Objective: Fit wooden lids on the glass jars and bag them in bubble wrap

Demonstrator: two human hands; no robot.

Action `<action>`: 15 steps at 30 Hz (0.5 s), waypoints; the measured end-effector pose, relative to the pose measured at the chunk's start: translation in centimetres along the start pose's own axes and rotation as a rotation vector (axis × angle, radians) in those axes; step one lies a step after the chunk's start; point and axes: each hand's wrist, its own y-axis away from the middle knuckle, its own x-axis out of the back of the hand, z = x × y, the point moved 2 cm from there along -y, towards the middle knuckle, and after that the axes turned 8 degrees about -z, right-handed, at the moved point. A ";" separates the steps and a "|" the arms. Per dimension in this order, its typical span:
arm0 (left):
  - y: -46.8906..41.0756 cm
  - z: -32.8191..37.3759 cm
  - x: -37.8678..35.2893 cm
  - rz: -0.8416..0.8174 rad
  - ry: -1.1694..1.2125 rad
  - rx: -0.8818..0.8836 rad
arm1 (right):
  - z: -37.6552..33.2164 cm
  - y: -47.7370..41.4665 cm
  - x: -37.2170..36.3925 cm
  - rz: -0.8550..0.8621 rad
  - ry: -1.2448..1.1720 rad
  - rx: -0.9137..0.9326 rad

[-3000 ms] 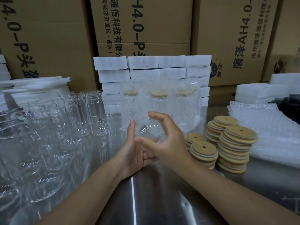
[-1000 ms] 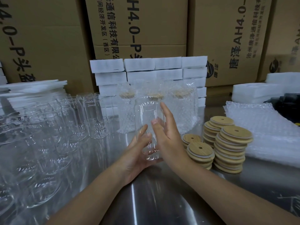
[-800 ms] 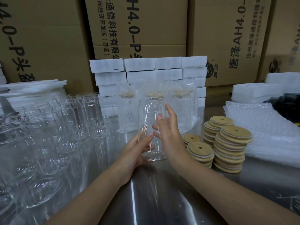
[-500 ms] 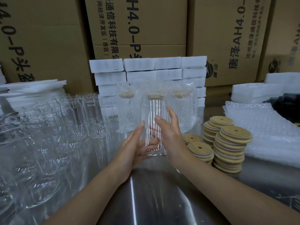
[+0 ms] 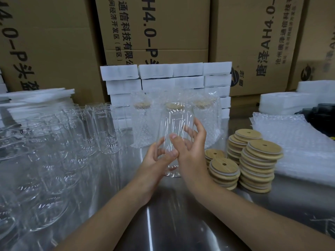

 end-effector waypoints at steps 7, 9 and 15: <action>0.5 1.1 -0.1 0.054 -0.231 -0.201 | 0.3 -0.7 0.4 -0.009 -0.071 -0.072; 0.6 1.5 0.0 0.050 -0.266 -0.222 | 0.5 -0.9 0.5 -0.015 -0.091 -0.095; 0.5 1.5 0.0 0.032 -0.202 -0.159 | 1.0 -1.3 0.8 -0.015 -0.234 -0.192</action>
